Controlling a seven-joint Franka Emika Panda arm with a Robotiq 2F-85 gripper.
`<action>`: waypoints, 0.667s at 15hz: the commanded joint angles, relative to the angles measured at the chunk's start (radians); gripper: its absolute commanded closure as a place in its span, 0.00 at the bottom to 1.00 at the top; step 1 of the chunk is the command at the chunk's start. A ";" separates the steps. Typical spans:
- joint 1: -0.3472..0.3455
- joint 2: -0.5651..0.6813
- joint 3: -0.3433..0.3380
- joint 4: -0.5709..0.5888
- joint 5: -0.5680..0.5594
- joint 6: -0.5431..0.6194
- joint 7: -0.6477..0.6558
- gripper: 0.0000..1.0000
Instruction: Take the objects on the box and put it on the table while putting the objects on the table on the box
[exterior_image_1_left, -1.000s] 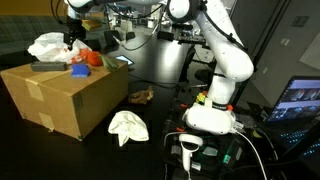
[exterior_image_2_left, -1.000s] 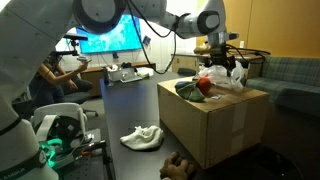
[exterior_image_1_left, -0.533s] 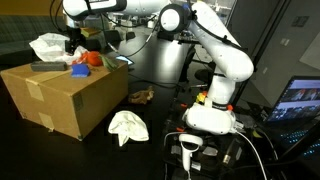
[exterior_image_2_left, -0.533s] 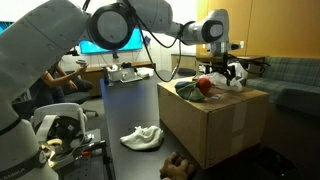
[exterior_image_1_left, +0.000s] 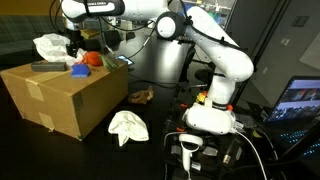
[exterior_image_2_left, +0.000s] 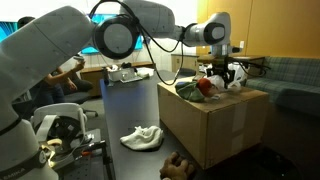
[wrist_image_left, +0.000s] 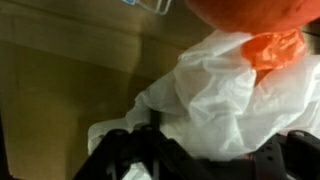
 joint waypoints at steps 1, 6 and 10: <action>-0.010 0.017 0.010 0.071 0.011 -0.036 -0.026 0.62; 0.005 -0.026 0.002 0.056 -0.002 -0.016 -0.007 0.93; 0.028 -0.060 -0.006 0.045 -0.014 -0.006 0.013 0.90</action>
